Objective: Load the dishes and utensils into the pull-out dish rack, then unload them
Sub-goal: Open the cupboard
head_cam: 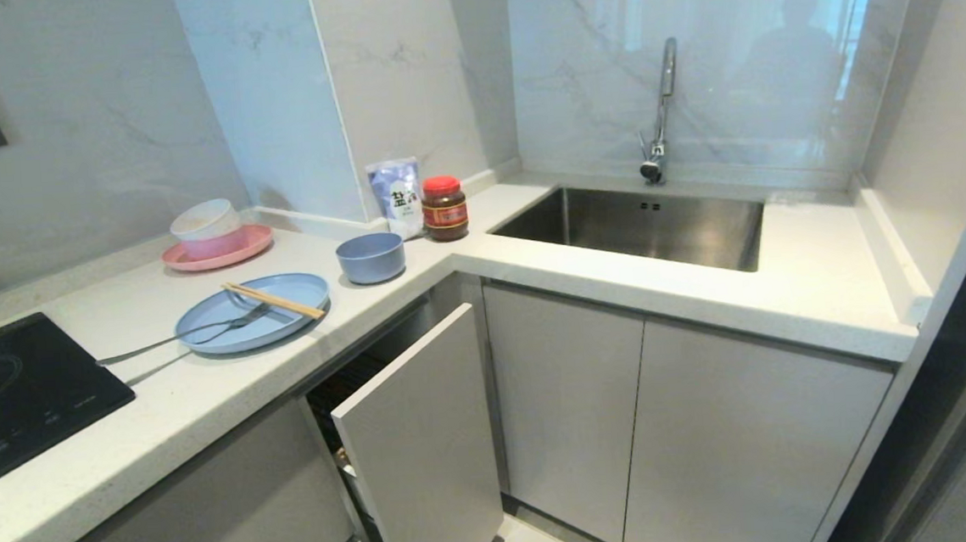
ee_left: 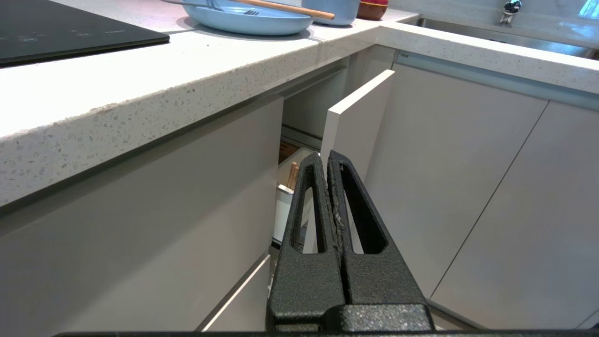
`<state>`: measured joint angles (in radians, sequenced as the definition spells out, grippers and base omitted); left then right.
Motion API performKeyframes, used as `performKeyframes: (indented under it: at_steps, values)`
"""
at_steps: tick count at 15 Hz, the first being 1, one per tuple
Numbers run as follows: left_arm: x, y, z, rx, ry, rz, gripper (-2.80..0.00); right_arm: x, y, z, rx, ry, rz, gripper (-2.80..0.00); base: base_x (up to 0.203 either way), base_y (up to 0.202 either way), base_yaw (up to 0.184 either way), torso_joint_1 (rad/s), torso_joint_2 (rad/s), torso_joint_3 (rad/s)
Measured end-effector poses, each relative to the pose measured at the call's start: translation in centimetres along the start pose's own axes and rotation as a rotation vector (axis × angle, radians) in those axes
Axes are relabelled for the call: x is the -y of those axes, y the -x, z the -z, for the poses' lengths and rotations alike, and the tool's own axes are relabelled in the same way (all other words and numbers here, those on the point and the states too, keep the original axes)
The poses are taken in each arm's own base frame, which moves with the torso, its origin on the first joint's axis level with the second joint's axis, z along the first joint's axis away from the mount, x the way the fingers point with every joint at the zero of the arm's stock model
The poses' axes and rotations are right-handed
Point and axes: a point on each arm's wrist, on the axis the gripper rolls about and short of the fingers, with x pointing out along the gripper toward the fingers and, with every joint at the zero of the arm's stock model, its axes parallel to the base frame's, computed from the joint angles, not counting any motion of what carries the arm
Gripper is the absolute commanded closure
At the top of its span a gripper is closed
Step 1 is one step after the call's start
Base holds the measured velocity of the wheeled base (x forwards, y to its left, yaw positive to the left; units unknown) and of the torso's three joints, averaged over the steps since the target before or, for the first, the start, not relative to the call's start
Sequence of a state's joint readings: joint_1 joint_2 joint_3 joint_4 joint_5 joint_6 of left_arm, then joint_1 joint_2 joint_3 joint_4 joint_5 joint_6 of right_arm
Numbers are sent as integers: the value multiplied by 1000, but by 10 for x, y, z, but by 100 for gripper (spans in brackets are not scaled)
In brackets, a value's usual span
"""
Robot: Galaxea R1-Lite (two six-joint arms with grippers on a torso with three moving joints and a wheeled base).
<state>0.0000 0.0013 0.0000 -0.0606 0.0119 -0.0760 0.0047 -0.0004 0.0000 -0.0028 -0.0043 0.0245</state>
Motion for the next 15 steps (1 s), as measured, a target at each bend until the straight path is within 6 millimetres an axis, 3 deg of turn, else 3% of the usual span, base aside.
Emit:
performKeyframes:
  at_steps: [4,6,11,13,15]
  values:
    - [0,0,-4,37,-36,3,0,0,0,0,0,0,0,0,0,0,0,0,0,0]
    - [2,6,-25,98,-42,18,0,0,0,0,0,0,0,0,0,0,0,0,0,0]
    - [11,29,-145,269,-57,48,0,0,0,0,0,0,0,0,0,0,0,0,0,0]
    - [16,21,-202,309,-73,48,0,0,0,0,0,0,0,0,0,0,0,0,0,0]
    - [20,0,-252,326,-91,46,0,0,0,0,0,0,0,0,0,0,0,0,0,0]
